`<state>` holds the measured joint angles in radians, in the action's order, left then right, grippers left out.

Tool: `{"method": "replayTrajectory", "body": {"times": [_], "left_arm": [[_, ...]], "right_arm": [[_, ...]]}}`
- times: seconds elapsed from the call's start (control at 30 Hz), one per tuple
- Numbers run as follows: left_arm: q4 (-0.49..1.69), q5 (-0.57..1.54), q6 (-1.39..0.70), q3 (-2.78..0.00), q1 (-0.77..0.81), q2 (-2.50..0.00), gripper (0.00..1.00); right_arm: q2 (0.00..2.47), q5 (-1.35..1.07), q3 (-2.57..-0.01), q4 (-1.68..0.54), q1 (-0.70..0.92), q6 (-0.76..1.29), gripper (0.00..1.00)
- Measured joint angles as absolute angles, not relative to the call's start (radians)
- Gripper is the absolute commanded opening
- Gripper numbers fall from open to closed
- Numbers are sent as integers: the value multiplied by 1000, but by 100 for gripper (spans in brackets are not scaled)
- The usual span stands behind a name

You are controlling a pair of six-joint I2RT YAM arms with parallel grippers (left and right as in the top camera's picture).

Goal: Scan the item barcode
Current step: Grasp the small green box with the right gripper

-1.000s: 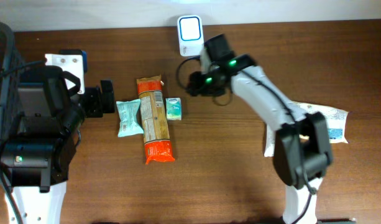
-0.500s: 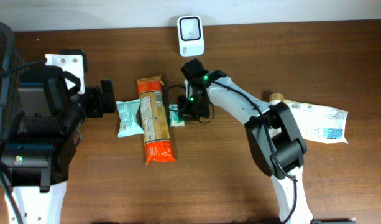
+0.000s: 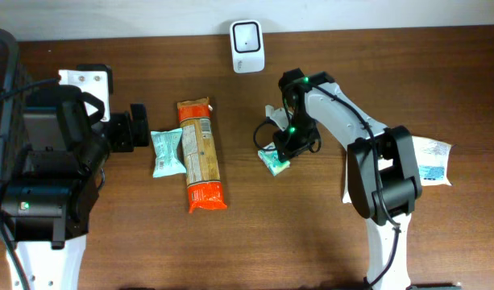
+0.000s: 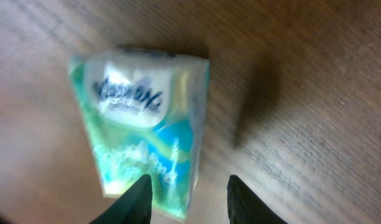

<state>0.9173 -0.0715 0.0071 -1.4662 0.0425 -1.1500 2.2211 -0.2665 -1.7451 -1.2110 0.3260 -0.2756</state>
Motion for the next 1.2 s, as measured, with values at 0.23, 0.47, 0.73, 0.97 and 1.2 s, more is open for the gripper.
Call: {"method": "replayTrajectory", "body": {"times": [0.23, 0.47, 0.73, 0.97, 1.2], "left_arm": [[917, -72, 7, -1466, 43, -1150, 99], [918, -72, 7, -1466, 43, -1150, 99], [917, -72, 7, -1466, 43, -1150, 99], [918, -72, 7, -1466, 43, -1150, 99], [918, -72, 7, -1466, 43, -1150, 99]], "right_arm": [[2204, -508, -1837, -1272, 392, 79, 41], [2204, -247, -1759, -1251, 550, 273, 42], [2204, -115, -1757, -1257, 477, 276, 41], [2204, -76, -1757, -1241, 405, 176, 31], [1869, -186, -1751, -1266, 241, 263, 36]]}}
